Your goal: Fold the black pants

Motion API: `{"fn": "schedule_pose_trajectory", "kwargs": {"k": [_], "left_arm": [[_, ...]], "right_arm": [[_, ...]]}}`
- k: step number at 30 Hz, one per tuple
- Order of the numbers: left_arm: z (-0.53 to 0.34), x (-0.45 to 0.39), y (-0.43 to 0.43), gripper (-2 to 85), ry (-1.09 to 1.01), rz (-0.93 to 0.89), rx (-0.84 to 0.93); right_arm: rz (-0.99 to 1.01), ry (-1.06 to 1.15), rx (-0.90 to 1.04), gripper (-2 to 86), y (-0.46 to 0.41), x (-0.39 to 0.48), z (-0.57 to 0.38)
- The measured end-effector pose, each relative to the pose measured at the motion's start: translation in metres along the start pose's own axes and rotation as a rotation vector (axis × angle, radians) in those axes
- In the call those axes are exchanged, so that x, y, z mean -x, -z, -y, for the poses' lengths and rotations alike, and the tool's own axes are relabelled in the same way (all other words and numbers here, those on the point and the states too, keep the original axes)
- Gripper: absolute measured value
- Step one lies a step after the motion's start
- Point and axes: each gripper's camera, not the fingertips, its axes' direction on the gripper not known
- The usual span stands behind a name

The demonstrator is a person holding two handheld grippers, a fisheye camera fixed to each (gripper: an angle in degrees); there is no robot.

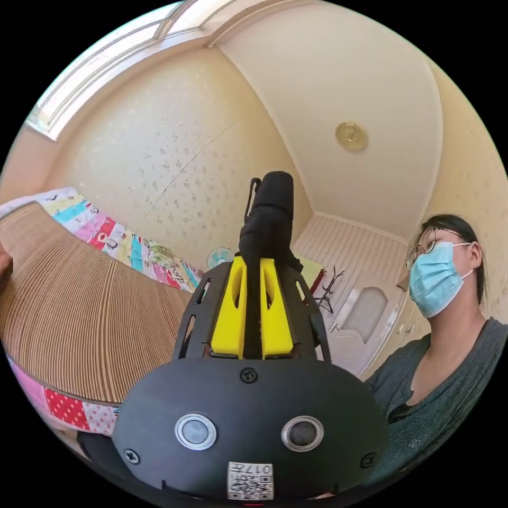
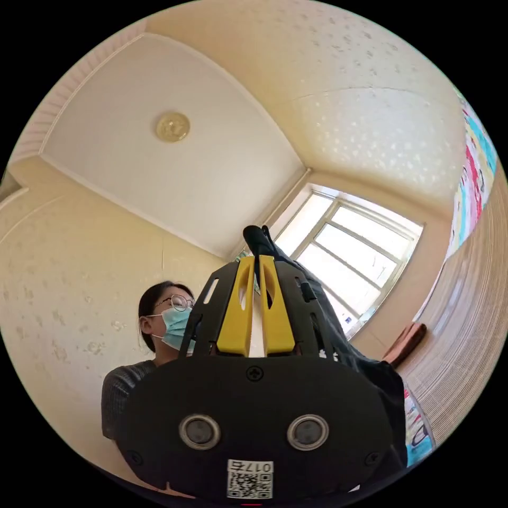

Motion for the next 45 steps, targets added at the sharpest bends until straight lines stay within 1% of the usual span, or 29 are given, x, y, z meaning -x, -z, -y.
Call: {"fn": "schedule_pose_trajectory", "kwargs": {"k": [2,4,5,6,7,10,13,15,17,18,19,20,21,22,23,24,25,27,29,30,31,32,33,34,35,37,40,42,45], "left_arm": [[0.02,-0.04,-0.004,4.2,-0.096,0.024,-0.029],[0.033,-0.086,-0.01,4.1,-0.152,0.101,-0.095],[0.035,-0.096,-0.012,4.2,-0.153,0.137,-0.109],[0.033,-0.114,-0.013,4.2,-0.184,0.199,-0.166],[0.028,-0.13,-0.013,4.3,-0.244,0.237,-0.237],[0.015,-0.149,-0.025,4.3,-0.328,0.284,-0.306],[0.016,-0.134,-0.053,4.3,-0.306,0.271,-0.321],[0.033,-0.11,-0.085,4.2,-0.27,0.258,-0.301],[0.066,-0.075,-0.134,4.2,-0.217,0.221,-0.247],[0.096,-0.048,-0.174,4.2,-0.164,0.191,-0.195],[0.131,-0.02,-0.222,4.3,-0.118,0.179,-0.141],[0.15,-0.007,-0.248,4.3,-0.121,0.193,-0.111],[0.188,0.017,-0.303,4.7,-0.179,0.257,-0.027],[0.218,0.048,-0.35,5.5,-0.184,0.327,0.067],[0.23,0.067,-0.37,6.0,-0.154,0.361,0.126],[0.242,0.107,-0.4,7.1,-0.045,0.423,0.258],[0.241,0.139,-0.417,8.5,0.017,0.451,0.361],[0.221,0.171,-0.425,11.0,0.005,0.476,0.453],[0.179,0.199,-0.423,12.0,-0.034,0.503,0.539],[0.142,0.221,-0.42,12.4,-0.044,0.506,0.623],[0.097,0.245,-0.413,12.9,-0.031,0.501,0.727],[0.074,0.256,-0.408,13.2,-0.016,0.498,0.771],[0.02,0.278,-0.393,13.6,0.034,0.49,0.86],[-0.038,0.297,-0.373,13.8,0.095,0.481,0.924],[-0.066,0.304,-0.361,13.8,0.129,0.481,0.953],[-0.167,0.322,-0.312,14.2,0.252,0.509,1.056],[-0.246,0.315,-0.258,14.3,0.335,0.539,1.091],[-0.261,0.296,-0.231,12.8,0.306,0.553,0.992],[-0.278,0.284,-0.214,11.0,0.364,0.552,0.948]], "right_arm": [[-0.066,0.172,0.039,1.9,-0.036,0.063,0.017],[-0.14,0.299,0.058,1.8,-0.064,0.106,0.019],[-0.219,0.382,0.05,1.7,-0.08,0.132,0.015],[-0.259,0.426,0.042,1.7,-0.086,0.144,0.01],[-0.335,0.53,0.022,1.6,-0.099,0.165,-0.001],[-0.54,0.743,-0.068,1.5,-0.12,0.195,-0.032],[-0.667,0.904,-0.114,1.5,-0.136,0.189,-0.04],[-0.739,0.926,-0.12,1.5,-0.148,0.167,-0.02],[-0.922,0.911,-0.178,1.5,-0.171,0.122,0.033],[-0.973,0.911,-0.202,1.5,-0.178,0.108,0.05],[-1.072,0.914,-0.237,1.6,-0.196,0.08,0.092],[-1.173,0.882,-0.252,1.7,-0.216,0.048,0.146],[-1.228,0.855,-0.238,1.8,-0.225,0.03,0.176],[-1.338,0.758,-0.188,1.9,-0.239,-0.008,0.235],[-1.41,0.62,-0.138,2.1,-0.238,-0.044,0.281],[-1.44,0.543,-0.107,2.2,-0.235,-0.061,0.298],[-1.46,0.395,-0.055,2.4,-0.223,-0.087,0.317],[-1.407,0.352,0.029,2.6,-0.204,-0.108,0.313],[-1.42,0.296,0.204,2.9,-0.174,-0.137,0.28],[-1.429,0.27,0.252,3.0,-0.164,-0.145,0.267],[-1.436,0.213,0.35,3.2,-0.142,-0.162,0.238],[-1.439,0.148,0.422,3.4,-0.117,-0.178,0.204],[-1.442,0.11,0.452,3.6,-0.103,-0.186,0.185],[-1.456,0.019,0.5,3.8,-0.074,-0.2,0.144],[-1.463,-0.096,0.554,4.4,-0.046,-0.213,0.103],[-1.473,-0.242,0.629,5.4,-0.01,-0.222,0.04],[-1.491,-0.399,0.639,6.8,0.026,-0.204,-0.043],[-1.49,-0.454,0.618,7.3,0.032,-0.187,-0.074],[-1.523,-0.461,0.637,8.0,0.026,-0.165,-0.111]]}}
